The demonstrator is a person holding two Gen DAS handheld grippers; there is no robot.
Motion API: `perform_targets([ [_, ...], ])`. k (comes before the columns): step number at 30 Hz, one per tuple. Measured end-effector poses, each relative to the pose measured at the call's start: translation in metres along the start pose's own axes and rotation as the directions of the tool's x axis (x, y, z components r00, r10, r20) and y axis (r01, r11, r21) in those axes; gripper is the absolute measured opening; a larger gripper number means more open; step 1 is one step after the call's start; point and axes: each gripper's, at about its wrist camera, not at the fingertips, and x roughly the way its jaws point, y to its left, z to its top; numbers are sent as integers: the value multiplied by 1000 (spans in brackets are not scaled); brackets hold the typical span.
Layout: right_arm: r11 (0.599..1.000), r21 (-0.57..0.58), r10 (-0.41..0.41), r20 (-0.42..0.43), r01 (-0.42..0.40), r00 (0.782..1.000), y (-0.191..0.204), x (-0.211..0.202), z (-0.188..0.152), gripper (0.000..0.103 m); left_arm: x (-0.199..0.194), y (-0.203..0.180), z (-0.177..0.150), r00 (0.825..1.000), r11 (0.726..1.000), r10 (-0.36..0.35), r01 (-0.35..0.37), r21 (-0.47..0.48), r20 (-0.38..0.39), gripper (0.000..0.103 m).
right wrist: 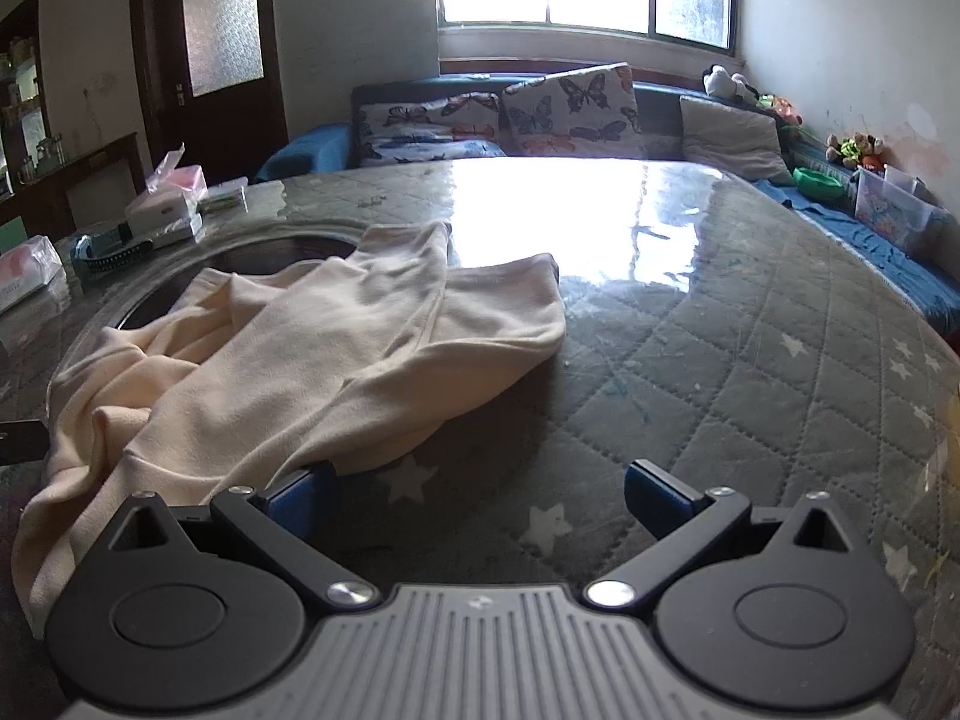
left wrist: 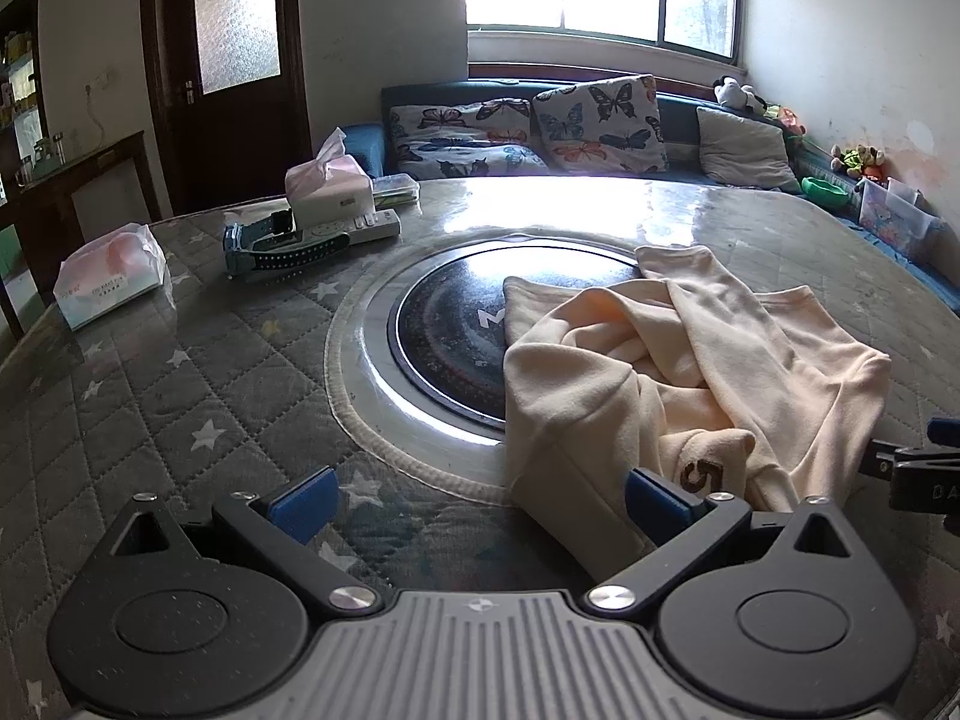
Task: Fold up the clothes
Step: 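Move both grippers toward the crumpled cream shirt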
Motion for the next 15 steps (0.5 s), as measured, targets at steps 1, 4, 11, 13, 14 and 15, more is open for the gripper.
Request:
perform_targets([
  [1, 1000, 0, -3, -6, 3, 1000, 0, 1, -1, 103, 0, 0, 0, 1000, 1000, -2, 2, 1, -3, 103],
  [4, 1000, -3, -19, -20, 19, 1000, 0, 3, -3, 103, 0, -1, -1, 1000, 1000, -4, 4, 4, -6, 103],
  [11, 999, -19, -33, -25, 33, 999, 0, 6, -7, 103, 0, -2, -1, 1000, 1000, -17, 17, 8, -13, 103],
  [13, 999, -20, -32, -27, 32, 999, 0, 7, -7, 103, 2, -2, 0, 1000, 1000, -23, 23, 6, -19, 103],
  [14, 999, -19, -32, -29, 31, 999, 0, 7, -6, 103, 3, -3, 0, 999, 1000, -24, 24, 6, -21, 103],
  [15, 999, -19, -31, -31, 31, 999, -1, 7, -6, 103, 3, -3, 0, 999, 1000, -25, 26, 6, -23, 103],
])
